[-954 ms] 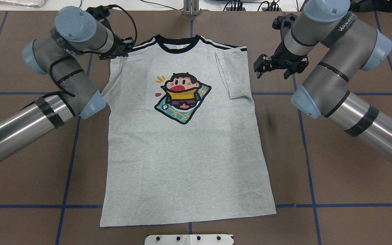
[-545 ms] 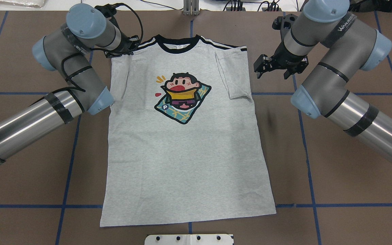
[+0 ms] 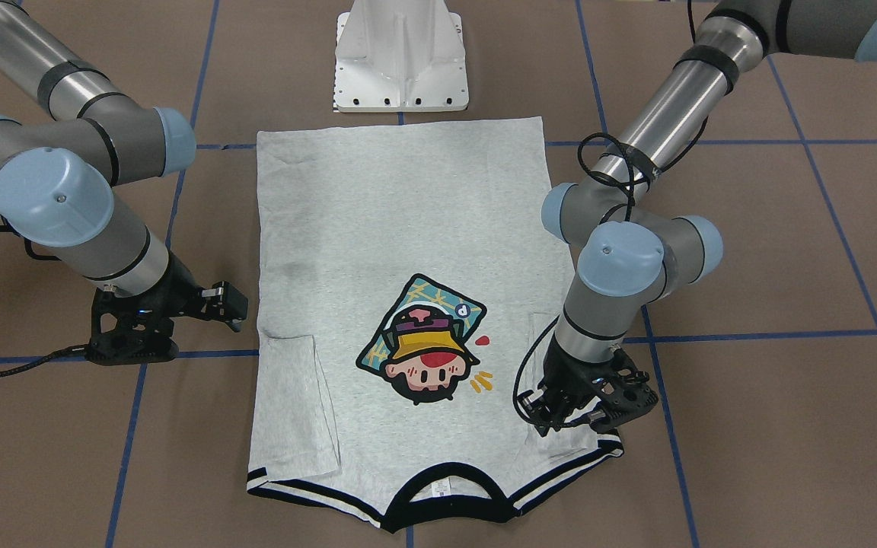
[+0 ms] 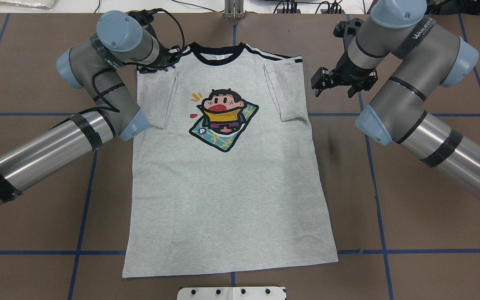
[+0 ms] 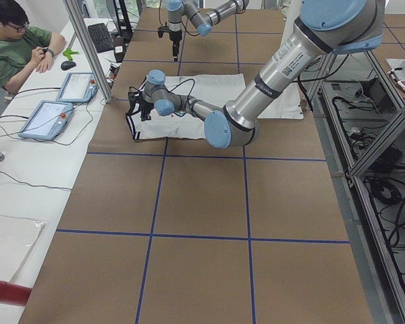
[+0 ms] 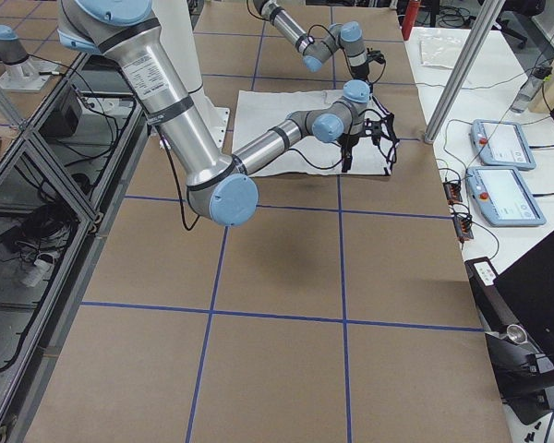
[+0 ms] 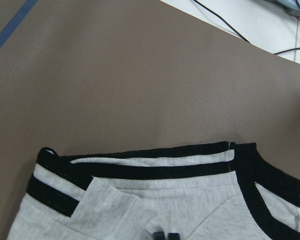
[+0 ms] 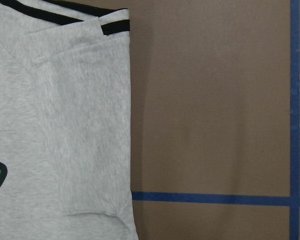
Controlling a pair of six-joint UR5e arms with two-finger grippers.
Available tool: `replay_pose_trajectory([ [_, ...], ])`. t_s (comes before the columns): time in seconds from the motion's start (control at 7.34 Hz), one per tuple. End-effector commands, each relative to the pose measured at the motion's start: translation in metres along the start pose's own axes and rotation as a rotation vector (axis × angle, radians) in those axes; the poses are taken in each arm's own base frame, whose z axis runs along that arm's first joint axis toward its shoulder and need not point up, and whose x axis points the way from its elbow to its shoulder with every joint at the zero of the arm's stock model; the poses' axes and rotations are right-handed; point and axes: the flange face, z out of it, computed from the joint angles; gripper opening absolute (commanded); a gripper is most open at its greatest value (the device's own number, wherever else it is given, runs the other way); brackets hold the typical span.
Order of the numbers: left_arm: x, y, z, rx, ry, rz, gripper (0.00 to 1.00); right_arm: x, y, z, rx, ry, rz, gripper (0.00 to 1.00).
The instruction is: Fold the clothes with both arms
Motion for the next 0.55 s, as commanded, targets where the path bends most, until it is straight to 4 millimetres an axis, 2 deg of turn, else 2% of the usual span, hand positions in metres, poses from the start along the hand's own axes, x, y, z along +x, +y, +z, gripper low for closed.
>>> replay_pose_trajectory([
  [0.0,0.003,0.003,-0.003,-0.002,0.011,0.02,1.0,0.001,0.0,0.002,-0.002,0.003,0.002,1.0],
  [0.14,0.008,0.003,-0.014,-0.001,0.031,0.041,1.0,0.001,0.0,0.002,0.003,-0.003,-0.003,1.0],
  [0.27,-0.005,0.006,-0.022,-0.002,0.043,0.048,1.0,0.003,0.0,0.003,0.006,-0.007,-0.005,1.0],
  [0.41,-0.029,0.013,-0.038,-0.014,0.062,0.079,1.0,0.004,0.001,0.003,0.007,-0.011,-0.006,1.0],
])
